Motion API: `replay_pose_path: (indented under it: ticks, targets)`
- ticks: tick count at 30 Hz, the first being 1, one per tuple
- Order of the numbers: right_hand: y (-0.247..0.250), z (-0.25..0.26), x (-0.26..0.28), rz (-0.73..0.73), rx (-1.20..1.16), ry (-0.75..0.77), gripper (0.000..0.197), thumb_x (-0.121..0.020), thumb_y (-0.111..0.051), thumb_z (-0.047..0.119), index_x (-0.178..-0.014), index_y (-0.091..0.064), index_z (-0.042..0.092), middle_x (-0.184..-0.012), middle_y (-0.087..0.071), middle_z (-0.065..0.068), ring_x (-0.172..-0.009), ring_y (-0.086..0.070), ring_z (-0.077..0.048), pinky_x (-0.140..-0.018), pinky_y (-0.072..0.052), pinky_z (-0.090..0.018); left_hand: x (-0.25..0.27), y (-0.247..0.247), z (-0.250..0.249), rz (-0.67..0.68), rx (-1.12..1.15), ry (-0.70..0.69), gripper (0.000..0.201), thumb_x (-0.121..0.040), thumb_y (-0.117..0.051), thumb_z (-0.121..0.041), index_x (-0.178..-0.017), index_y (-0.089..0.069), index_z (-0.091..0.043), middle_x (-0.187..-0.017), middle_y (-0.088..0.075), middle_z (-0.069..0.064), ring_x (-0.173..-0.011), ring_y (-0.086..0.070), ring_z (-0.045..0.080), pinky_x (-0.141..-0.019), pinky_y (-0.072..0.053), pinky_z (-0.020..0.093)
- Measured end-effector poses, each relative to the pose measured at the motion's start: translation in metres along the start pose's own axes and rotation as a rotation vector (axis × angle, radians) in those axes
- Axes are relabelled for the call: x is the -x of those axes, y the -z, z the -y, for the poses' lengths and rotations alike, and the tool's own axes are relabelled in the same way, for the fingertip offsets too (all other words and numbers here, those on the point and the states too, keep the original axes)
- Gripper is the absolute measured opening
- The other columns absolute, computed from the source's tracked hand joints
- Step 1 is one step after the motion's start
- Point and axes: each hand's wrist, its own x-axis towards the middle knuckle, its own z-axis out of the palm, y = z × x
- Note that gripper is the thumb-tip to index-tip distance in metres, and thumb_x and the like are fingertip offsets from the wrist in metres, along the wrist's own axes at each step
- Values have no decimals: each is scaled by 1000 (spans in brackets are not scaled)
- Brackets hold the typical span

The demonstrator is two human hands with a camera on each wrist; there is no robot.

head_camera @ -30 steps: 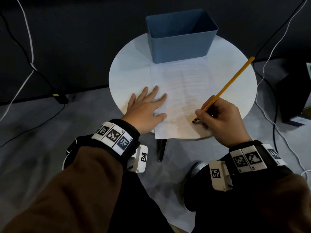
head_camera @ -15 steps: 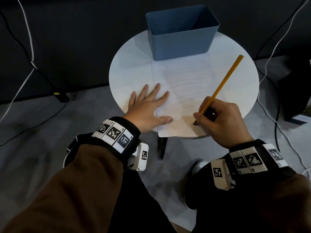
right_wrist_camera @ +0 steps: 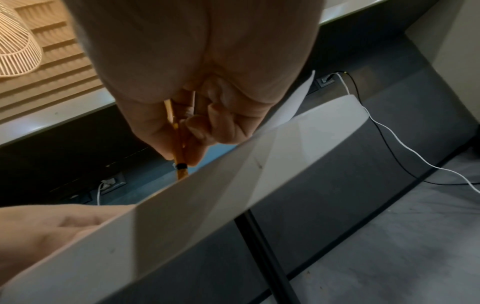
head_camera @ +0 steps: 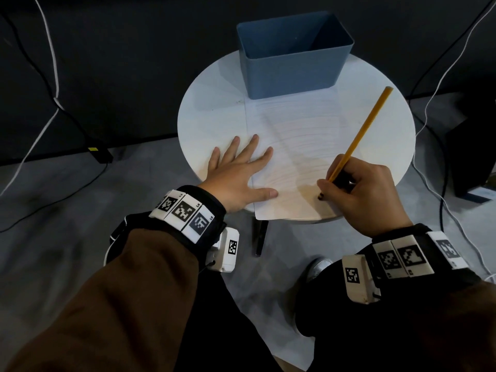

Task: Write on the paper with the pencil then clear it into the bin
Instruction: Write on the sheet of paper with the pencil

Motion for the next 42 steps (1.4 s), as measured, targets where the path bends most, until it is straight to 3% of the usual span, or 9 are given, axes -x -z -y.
replay_pose_path:
  ticks: [5, 11, 18, 24, 29, 38, 42]
  targets:
    - [-10, 8, 2, 65, -10, 54, 21, -88, -77, 9, -74, -62, 13, -63, -63, 8, -61, -64, -2, -58, -41, -8, 0, -1, -1, -13, 2, 0, 87, -86, -51, -73, -154, -2, -51, -162, 20, -19, -148, 28, 11, -119, 19, 45]
    - [2, -3, 2, -9, -11, -11, 21, -88, -75, 6, -75, -61, 13, -65, -66, 7, -65, -69, -4, -61, -51, -16, 0, 0, 0, -9, 3, 0, 87, -86, -51, -72, -154, -2, -51, -162, 21, -19, -148, 28, 11, -119, 18, 46]
    - [-13, 10, 5, 59, -27, 43, 22, -88, -77, 7, -74, -61, 13, -62, -62, 9, -60, -64, 1, -57, -41, -7, -1, -1, 0, -2, -24, 2, 88, -85, -49, -74, -154, 0, -51, -163, 21, -18, -148, 27, 13, -119, 18, 46]
    - [-1, -1, 3, -34, -25, -19, 19, -89, -75, 8, -76, -62, 11, -66, -66, 9, -66, -69, -6, -61, -53, -20, 0, 0, 0, 2, -14, 6, 87, -86, -50, -74, -154, -1, -51, -162, 22, -19, -148, 28, 12, -119, 18, 46]
    - [-11, 7, 7, 40, -56, 17, 20, -89, -76, 8, -75, -63, 13, -66, -66, 7, -66, -69, -7, -61, -47, -13, 0, 0, -1, 7, -29, 2, 89, -85, -49, -75, -154, 1, -50, -162, 22, -17, -148, 27, 13, -119, 18, 47]
    - [-5, 7, 5, -16, -7, -14, 18, -90, -76, 12, -77, -63, 12, -67, -67, 8, -66, -67, -7, -61, -51, -18, 0, 2, -1, 27, -27, 8, 86, -88, -49, -71, -154, 3, -50, -162, 24, -18, -147, 29, 13, -119, 18, 47]
    - [-21, 16, 7, 64, -64, 51, 19, -89, -76, 10, -76, -63, 14, -65, -65, 11, -65, -67, -7, -60, -45, -11, 1, 3, -2, 21, -34, 1, 86, -89, -49, -71, -154, 3, -50, -162, 23, -17, -148, 28, 14, -119, 18, 47]
